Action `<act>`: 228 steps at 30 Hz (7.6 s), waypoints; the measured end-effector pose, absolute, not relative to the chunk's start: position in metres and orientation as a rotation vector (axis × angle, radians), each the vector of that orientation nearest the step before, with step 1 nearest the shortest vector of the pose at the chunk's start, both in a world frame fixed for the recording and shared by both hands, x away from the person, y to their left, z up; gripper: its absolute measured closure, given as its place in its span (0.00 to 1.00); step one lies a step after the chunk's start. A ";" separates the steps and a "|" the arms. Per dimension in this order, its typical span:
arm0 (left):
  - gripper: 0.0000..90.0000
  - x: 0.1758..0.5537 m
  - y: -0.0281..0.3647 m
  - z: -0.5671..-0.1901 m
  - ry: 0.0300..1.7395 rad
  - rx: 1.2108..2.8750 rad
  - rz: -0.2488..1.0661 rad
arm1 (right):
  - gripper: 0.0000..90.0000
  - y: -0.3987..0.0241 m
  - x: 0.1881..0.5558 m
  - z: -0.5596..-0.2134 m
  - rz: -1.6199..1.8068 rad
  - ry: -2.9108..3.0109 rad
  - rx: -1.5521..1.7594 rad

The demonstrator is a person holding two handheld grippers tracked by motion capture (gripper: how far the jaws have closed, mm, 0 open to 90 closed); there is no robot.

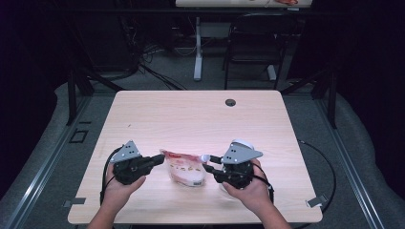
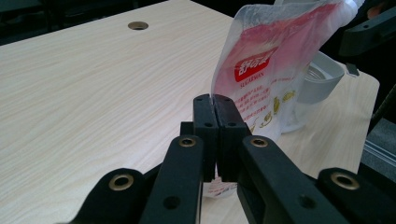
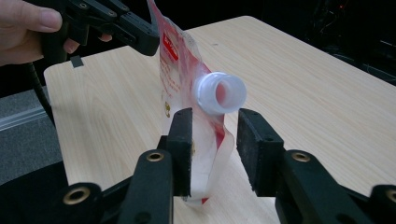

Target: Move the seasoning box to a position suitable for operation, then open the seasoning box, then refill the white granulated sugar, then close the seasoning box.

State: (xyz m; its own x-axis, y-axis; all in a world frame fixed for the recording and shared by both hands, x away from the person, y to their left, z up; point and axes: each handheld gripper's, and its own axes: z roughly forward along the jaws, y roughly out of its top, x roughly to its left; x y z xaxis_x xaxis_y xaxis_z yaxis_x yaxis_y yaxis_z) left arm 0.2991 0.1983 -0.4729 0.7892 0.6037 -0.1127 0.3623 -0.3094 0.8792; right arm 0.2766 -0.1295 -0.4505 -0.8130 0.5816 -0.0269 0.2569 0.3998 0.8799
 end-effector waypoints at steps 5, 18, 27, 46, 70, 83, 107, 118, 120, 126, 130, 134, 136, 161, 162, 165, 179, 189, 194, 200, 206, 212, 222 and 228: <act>0.97 0.300 0.202 -0.473 0.738 1.932 0.261 | 0.70 -0.140 0.272 -0.442 1.397 2.302 0.769; 0.83 0.301 0.207 -0.467 0.749 1.910 0.191 | 0.64 -0.138 0.274 -0.410 1.345 2.304 0.727; 0.79 0.301 0.211 -0.468 0.747 1.954 0.236 | 0.65 -0.117 0.283 -0.398 1.259 2.358 0.645; 0.81 0.303 0.224 -0.465 0.748 1.935 0.237 | 0.72 -0.086 0.298 -0.380 1.156 2.475 0.586; 0.74 0.308 0.240 -0.468 0.819 1.900 0.265 | 0.81 -0.032 0.315 -0.383 1.065 2.616 0.480; 0.73 0.309 0.241 -0.470 0.831 1.898 0.282 | 0.84 -0.018 0.323 -0.388 1.019 2.666 0.482; 0.73 0.309 0.240 -0.471 0.827 1.904 0.273 | 0.88 0.002 0.333 -0.400 0.898 2.736 0.462; 0.72 0.310 0.239 -0.472 0.830 1.907 0.266 | 0.88 0.005 0.337 -0.402 0.869 2.761 0.470; 0.72 0.310 0.239 -0.472 0.826 1.911 0.268 | 0.89 0.005 0.337 -0.402 0.865 2.760 0.466; 0.72 0.310 0.239 -0.472 0.824 1.911 0.261 | 0.93 0.005 0.339 -0.402 0.868 2.777 0.472; 0.72 0.310 0.238 -0.473 0.822 1.915 0.264 | 0.96 0.005 0.340 -0.402 0.860 2.781 0.475; 0.72 0.310 0.239 -0.473 0.824 1.912 0.261 | 0.99 0.007 0.341 -0.401 0.842 2.784 0.471; 0.72 0.310 0.239 -0.473 0.825 1.910 0.260 | 0.99 0.007 0.341 -0.401 0.836 2.784 0.465; 0.71 0.311 0.235 -0.475 0.823 1.917 0.262 | 1.00 -0.003 0.343 -0.400 0.858 2.738 0.490; 0.71 0.311 0.236 -0.475 0.821 1.919 0.261 | 1.00 -0.004 0.343 -0.399 0.863 2.736 0.488; 0.70 0.311 0.236 -0.475 0.826 1.908 0.262 | 1.00 -0.007 0.343 -0.398 0.881 2.734 0.490; 0.69 0.312 0.233 -0.476 0.812 1.920 0.257 | 1.00 -0.015 0.336 -0.387 0.954 2.706 0.492; 0.67 0.312 0.229 -0.479 0.795 1.930 0.242 | 1.00 -0.022 0.329 -0.375 0.975 2.681 0.469; 0.66 0.311 0.227 -0.479 0.784 1.932 0.237 | 1.00 -0.027 0.327 -0.371 0.985 2.669 0.466; 0.65 0.311 0.224 -0.481 0.769 1.944 0.230 | 1.00 -0.035 0.327 -0.367 0.996 2.657 0.475; 0.62 0.310 0.218 -0.484 0.747 1.964 0.202 | 1.00 -0.041 0.326 -0.365 1.009 2.647 0.481; 0.57 0.309 0.210 -0.485 0.676 1.960 0.220 | 1.00 -0.046 0.325 -0.360 1.026 2.634 0.476; 0.49 0.310 0.193 -0.497 0.629 1.997 0.168 | 1.00 -0.047 0.319 -0.348 1.056 2.624 0.440; 0.47 0.310 0.184 -0.502 0.597 2.006 0.138 | 1.00 -0.049 0.317 -0.343 1.084 2.631 0.423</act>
State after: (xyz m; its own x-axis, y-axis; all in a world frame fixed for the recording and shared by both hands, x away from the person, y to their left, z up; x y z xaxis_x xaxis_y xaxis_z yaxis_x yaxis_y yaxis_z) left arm 0.3099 0.1842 -0.5018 0.8718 0.4659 -0.1511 0.3519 -0.3814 0.8548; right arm 0.3165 -0.0490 -0.3430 -0.9225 0.3631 -0.1307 0.1657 0.6786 0.7156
